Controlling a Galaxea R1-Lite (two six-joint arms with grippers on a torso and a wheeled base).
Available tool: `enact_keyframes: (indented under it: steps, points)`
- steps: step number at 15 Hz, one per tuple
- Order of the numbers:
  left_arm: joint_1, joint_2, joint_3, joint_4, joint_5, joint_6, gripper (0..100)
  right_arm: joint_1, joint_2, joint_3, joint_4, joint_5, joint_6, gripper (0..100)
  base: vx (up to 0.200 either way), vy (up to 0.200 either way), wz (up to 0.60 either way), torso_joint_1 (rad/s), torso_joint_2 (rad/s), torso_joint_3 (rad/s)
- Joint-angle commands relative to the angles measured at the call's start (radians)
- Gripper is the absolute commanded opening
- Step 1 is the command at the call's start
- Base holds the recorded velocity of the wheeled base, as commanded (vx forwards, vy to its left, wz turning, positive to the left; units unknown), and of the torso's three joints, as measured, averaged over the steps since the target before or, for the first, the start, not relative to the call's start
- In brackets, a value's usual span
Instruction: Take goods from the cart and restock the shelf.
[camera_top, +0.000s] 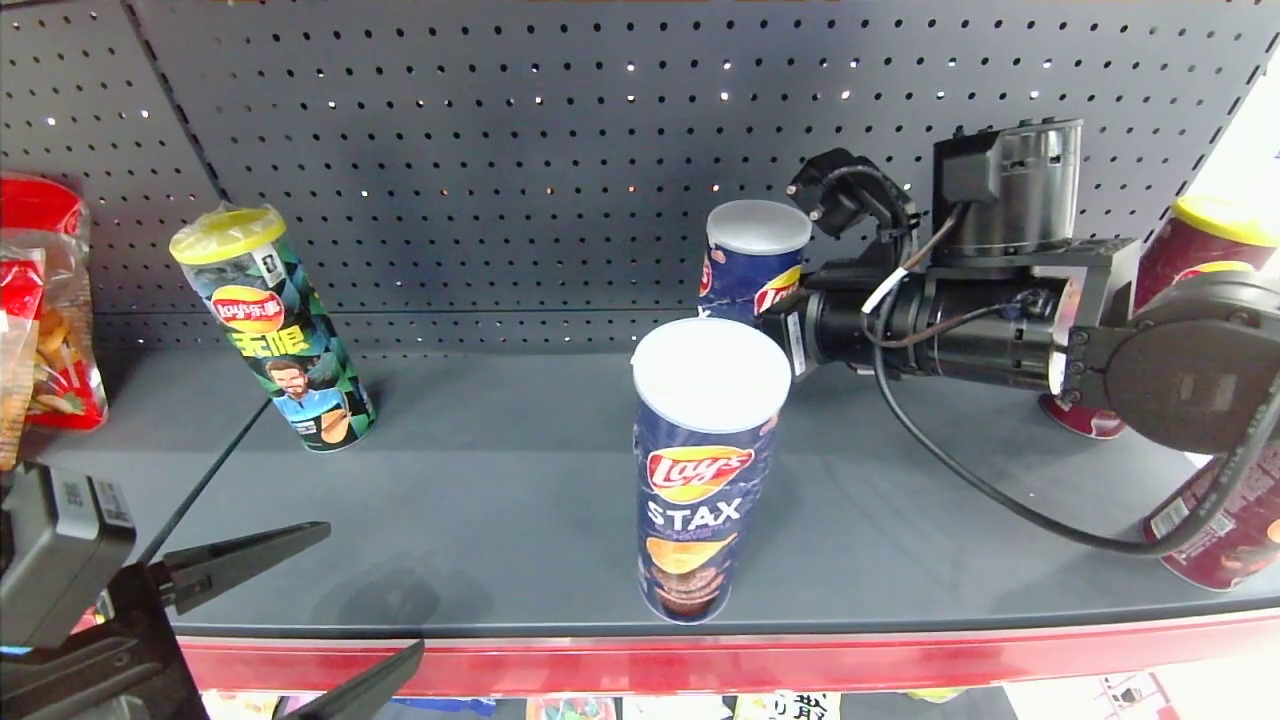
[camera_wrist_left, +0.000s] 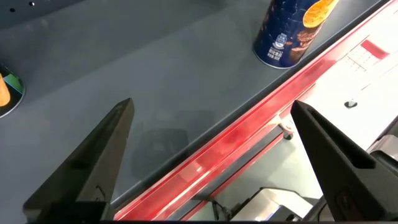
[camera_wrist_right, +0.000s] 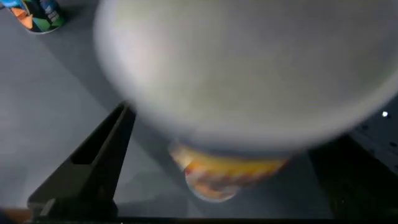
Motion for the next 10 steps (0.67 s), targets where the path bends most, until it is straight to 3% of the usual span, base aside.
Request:
enact_keyframes:
  steps: [1,10]
  points:
    - [0.0,0.007,0.001,0.0,0.0,0.0,100,0.004,-0.05,0.048,0.0,-0.006,0.004,100,0.0,0.0,0.0,0.0,0.0,0.0]
    - [0.0,0.145,-0.054,0.011,-0.004,0.005,100,-0.01,-0.367,0.388,-0.001,-0.109,0.02,100,0.0,0.0,0.0,0.0,0.0,0.0]
